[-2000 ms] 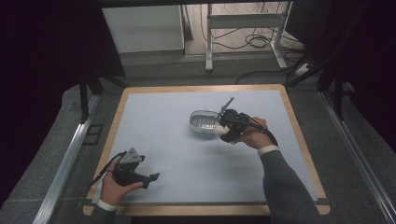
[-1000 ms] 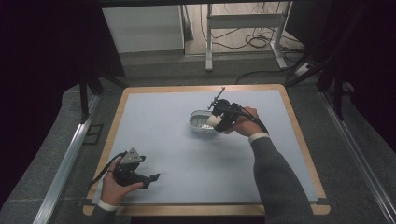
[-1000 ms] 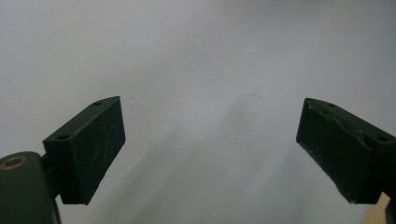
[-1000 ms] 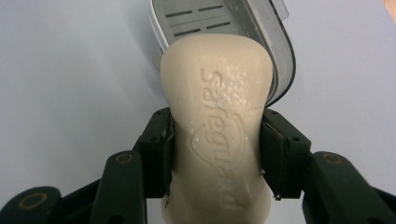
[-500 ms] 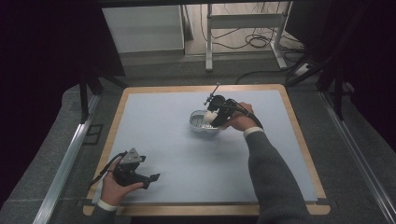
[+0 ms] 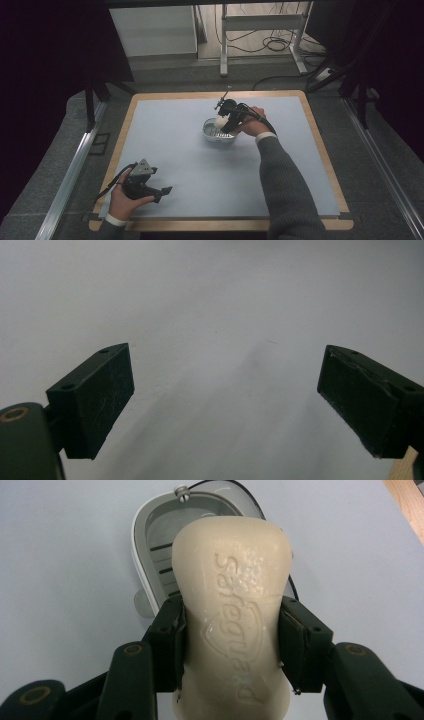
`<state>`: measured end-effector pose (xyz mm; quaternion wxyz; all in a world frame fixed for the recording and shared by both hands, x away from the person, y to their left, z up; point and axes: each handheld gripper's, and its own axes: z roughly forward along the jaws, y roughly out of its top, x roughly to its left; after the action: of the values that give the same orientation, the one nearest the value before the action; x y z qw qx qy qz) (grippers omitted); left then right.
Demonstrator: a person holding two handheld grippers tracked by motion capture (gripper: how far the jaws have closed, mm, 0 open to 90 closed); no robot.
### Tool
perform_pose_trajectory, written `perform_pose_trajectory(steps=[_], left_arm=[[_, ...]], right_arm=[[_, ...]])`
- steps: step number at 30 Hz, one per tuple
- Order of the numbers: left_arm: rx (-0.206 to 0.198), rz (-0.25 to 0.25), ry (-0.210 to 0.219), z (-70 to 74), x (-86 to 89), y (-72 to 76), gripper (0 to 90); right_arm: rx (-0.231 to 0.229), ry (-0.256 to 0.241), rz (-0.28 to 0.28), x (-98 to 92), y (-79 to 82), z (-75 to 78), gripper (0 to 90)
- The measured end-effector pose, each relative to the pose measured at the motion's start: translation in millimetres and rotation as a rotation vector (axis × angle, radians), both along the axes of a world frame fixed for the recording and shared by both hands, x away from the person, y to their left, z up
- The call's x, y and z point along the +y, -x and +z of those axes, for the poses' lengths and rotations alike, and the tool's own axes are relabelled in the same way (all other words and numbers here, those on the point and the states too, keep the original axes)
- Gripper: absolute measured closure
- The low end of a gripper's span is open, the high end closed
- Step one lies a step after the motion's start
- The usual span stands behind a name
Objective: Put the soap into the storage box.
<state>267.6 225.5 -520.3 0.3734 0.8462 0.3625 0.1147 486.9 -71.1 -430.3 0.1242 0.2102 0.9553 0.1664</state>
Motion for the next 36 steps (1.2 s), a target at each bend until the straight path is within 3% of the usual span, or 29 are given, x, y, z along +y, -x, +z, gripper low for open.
perform_pose_trajectory(steps=[27, 29, 36], left_arm=[[-0.003, -0.001, 0.012, 1.2, 0.7, 0.9, 8.5], [-0.003, -0.001, 0.009, 0.9, 0.4, 0.8, 8.5], [-0.001, -0.004, 0.005, 0.6, -0.3, 0.8, 8.4]], right_arm=[[-0.014, 0.060, 0.041, 22.4, -8.1, -25.6, 47.9], [-0.023, 0.023, 0.031, 20.9, -8.0, -22.9, 46.8], [-0.057, -0.038, 0.002, 17.7, -2.6, -9.8, 40.6]])
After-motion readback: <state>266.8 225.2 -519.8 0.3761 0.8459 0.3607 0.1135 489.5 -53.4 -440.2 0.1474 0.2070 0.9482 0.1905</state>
